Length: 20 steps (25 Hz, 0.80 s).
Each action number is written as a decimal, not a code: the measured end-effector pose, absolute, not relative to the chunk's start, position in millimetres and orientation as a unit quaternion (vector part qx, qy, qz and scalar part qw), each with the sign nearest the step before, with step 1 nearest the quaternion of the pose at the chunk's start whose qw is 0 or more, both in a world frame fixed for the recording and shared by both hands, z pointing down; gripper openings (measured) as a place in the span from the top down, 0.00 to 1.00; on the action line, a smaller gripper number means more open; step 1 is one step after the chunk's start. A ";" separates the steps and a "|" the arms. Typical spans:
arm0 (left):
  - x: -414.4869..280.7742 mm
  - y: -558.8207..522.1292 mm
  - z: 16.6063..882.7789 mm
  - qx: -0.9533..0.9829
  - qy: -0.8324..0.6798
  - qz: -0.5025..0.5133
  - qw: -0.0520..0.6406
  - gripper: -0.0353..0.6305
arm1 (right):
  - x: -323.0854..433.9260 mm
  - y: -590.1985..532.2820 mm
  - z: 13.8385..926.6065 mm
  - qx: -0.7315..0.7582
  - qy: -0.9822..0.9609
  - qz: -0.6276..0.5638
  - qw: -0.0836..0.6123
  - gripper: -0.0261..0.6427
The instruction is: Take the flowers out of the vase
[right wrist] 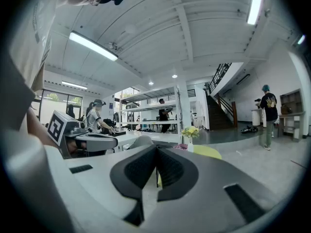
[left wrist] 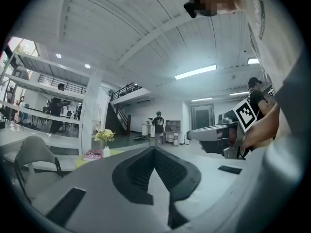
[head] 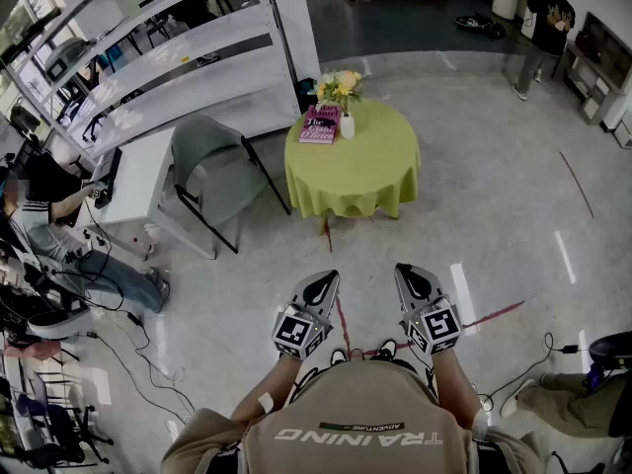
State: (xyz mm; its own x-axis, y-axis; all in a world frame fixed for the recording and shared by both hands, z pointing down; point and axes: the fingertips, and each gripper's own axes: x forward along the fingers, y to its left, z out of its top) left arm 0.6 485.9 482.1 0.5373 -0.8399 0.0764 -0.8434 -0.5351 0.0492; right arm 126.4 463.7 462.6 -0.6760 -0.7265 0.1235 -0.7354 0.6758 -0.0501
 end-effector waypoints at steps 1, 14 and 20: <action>4.2 485.6 482.2 0.876 -0.479 0.022 0.041 0.94 | 129.4 464.7 463.9 0.401 -0.914 0.050 0.046 0.97; 55.3 447.6 476.1 0.882 -0.468 0.021 0.040 0.94 | 176.4 437.5 468.4 0.411 -0.910 0.048 0.039 0.97; 52.3 439.9 484.6 0.859 -0.509 0.014 0.052 0.94 | 182.8 418.3 482.7 0.387 -0.919 0.052 0.053 0.96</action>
